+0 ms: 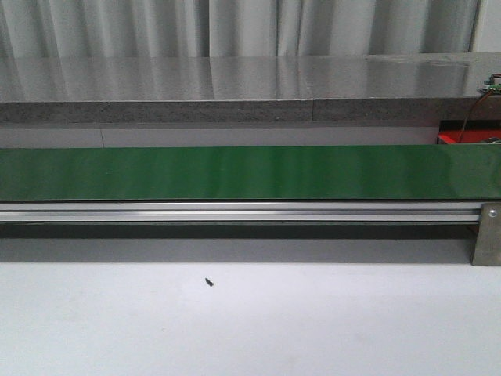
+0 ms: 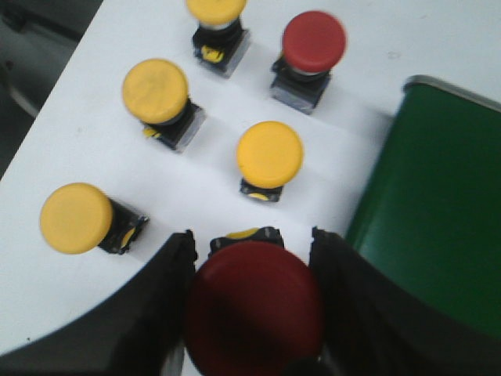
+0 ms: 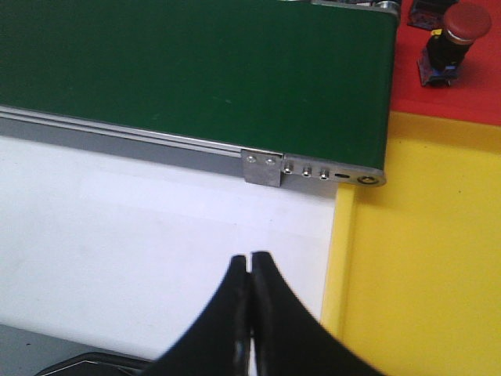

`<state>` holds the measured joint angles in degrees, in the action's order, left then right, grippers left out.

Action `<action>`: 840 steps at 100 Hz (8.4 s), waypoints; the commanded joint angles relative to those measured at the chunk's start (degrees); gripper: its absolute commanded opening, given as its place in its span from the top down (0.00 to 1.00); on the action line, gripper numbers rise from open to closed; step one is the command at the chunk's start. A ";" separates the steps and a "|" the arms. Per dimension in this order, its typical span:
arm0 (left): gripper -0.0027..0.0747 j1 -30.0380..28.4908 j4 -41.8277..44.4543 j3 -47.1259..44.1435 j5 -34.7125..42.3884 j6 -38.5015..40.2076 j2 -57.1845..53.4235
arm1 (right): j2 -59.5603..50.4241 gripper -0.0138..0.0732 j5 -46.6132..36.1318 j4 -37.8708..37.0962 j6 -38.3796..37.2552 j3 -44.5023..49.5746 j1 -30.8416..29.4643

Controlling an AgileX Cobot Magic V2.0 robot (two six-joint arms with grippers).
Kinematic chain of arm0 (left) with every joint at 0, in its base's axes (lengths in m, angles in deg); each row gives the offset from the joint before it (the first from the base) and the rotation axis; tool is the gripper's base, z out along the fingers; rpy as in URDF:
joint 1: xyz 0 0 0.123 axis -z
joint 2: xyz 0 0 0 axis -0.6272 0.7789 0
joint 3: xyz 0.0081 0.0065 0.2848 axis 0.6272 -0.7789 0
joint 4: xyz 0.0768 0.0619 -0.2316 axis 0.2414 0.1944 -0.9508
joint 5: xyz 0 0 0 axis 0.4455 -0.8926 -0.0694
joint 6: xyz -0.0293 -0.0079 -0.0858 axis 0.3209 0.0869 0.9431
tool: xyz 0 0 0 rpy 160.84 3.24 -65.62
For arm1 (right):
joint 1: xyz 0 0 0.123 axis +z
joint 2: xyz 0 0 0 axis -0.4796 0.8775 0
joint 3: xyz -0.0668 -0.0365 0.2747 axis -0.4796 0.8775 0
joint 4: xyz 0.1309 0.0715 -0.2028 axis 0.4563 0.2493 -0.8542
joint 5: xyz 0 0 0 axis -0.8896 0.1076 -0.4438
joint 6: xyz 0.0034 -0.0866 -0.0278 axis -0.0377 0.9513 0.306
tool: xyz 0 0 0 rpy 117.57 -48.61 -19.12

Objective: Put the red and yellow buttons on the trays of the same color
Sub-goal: 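Lower the left gripper and grasp the red button, then carry the red button onto the green belt and open the left gripper, then lower the left gripper onto a yellow button and grasp it, then set the yellow button on the belt and open the left gripper, then lower the right gripper toward the red button on the belt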

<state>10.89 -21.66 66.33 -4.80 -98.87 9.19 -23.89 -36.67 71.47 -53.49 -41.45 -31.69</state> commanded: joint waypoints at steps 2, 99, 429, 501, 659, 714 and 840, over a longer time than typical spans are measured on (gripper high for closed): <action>0.88 3.46 -0.70 1.94 1.09 -1.35 -4.21 | -0.15 0.92 -2.79 0.96 0.49 -1.41 -0.09; 0.47 13.62 -0.93 1.94 3.09 -1.93 1.08 | -0.15 0.92 -2.79 0.96 0.49 -1.41 -0.09; 0.86 -4.10 4.39 12.10 -5.59 1.24 2.77 | -0.15 0.92 -2.79 0.96 0.49 -1.41 -0.09; 0.86 13.70 1.26 11.96 -7.07 -0.65 3.59 | -0.15 0.92 -2.79 0.96 0.49 -1.41 -0.09; 0.22 17.11 -9.67 0.05 3.74 -10.66 -17.45 | -0.15 0.92 -2.79 0.96 0.49 -1.41 -0.09; 0.36 17.11 -13.43 -33.85 15.98 -12.42 -52.20 | -0.15 0.92 -2.79 0.96 0.49 -1.41 -0.09; 0.99 20.08 -14.07 -36.42 16.91 -12.42 -54.76 | 8.73 0.10 -4.63 9.33 3.37 -5.86 -0.02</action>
<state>30.58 -34.38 28.29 8.04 -111.16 -45.87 -18.68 -39.22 77.72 -52.65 -43.41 -31.69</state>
